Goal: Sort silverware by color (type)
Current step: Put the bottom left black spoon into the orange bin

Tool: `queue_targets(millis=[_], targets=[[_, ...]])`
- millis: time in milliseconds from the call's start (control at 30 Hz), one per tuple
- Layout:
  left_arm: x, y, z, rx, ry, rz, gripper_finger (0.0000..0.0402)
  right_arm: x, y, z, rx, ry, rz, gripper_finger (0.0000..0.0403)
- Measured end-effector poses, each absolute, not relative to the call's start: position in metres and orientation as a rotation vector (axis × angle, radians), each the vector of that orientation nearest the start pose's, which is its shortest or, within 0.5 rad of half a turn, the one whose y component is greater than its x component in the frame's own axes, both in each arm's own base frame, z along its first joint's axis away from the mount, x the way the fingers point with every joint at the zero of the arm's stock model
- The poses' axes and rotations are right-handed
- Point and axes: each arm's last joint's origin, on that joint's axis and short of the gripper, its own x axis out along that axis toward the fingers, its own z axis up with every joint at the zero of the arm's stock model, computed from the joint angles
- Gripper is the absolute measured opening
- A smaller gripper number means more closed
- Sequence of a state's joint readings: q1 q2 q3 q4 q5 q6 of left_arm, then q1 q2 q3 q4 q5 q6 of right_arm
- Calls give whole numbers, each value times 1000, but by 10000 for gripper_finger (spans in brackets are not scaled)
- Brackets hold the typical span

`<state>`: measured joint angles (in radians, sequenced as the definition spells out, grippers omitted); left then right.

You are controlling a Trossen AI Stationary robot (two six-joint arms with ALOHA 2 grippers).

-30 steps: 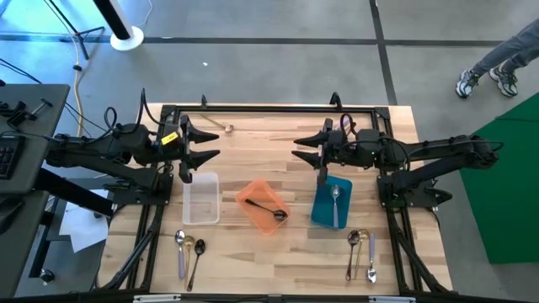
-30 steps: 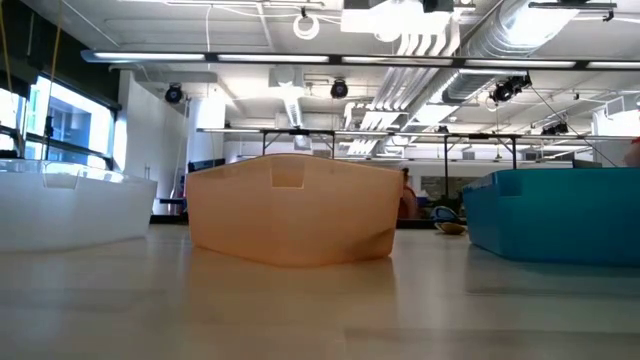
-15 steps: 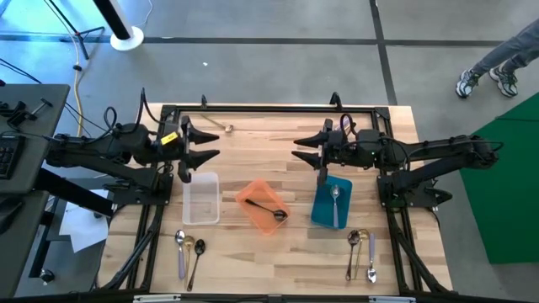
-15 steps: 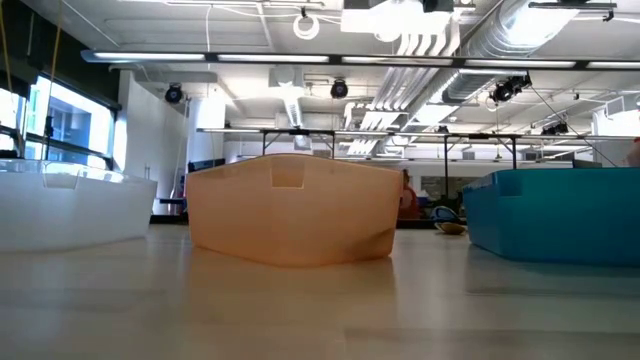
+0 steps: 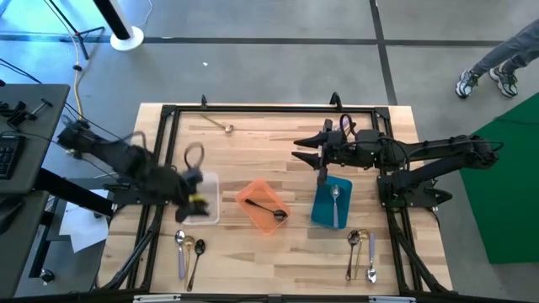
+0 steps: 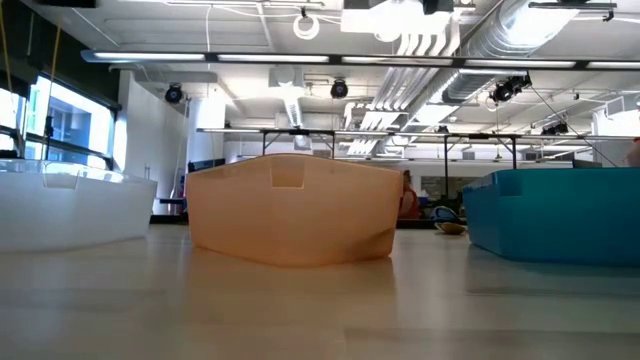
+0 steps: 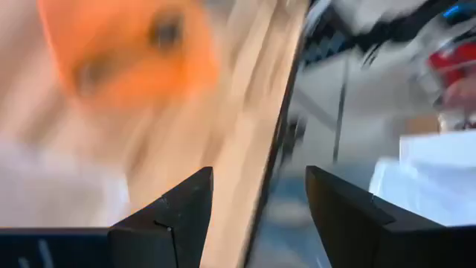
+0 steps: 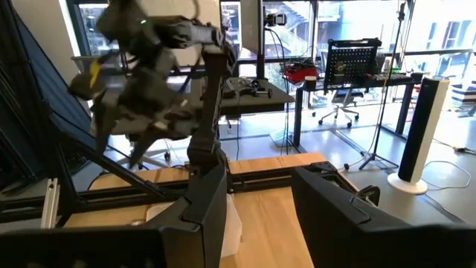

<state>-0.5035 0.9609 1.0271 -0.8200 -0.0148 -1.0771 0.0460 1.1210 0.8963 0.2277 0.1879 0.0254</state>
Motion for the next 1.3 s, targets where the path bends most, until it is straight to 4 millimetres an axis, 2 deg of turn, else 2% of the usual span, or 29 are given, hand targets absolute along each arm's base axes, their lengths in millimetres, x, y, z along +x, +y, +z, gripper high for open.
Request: queue_targets(millis=[200, 500, 633, 733, 900, 1033, 1300], targets=[[148, -132, 302, -913, 1159, 149, 202, 254, 6, 343, 23, 19, -142, 138], [149, -190, 253, -982, 1290, 459, 202, 253, 6, 339, 18, 62, -143, 138], [151, -209, 229, -975, 1373, 576, 202, 253, 6, 338, 17, 69, -144, 138], [156, -219, 214, -962, 1393, 592, 202, 253, 6, 338, 17, 68, -149, 138], [170, -222, 195, -939, 1412, 627, 202, 253, 6, 338, 17, 69, -165, 138], [180, -218, 178, -996, 1444, 629, 202, 253, 5, 338, 15, 68, -192, 138], [189, -210, 178, -1019, 1448, 601, 202, 253, 5, 338, 14, 75, -196, 138]])
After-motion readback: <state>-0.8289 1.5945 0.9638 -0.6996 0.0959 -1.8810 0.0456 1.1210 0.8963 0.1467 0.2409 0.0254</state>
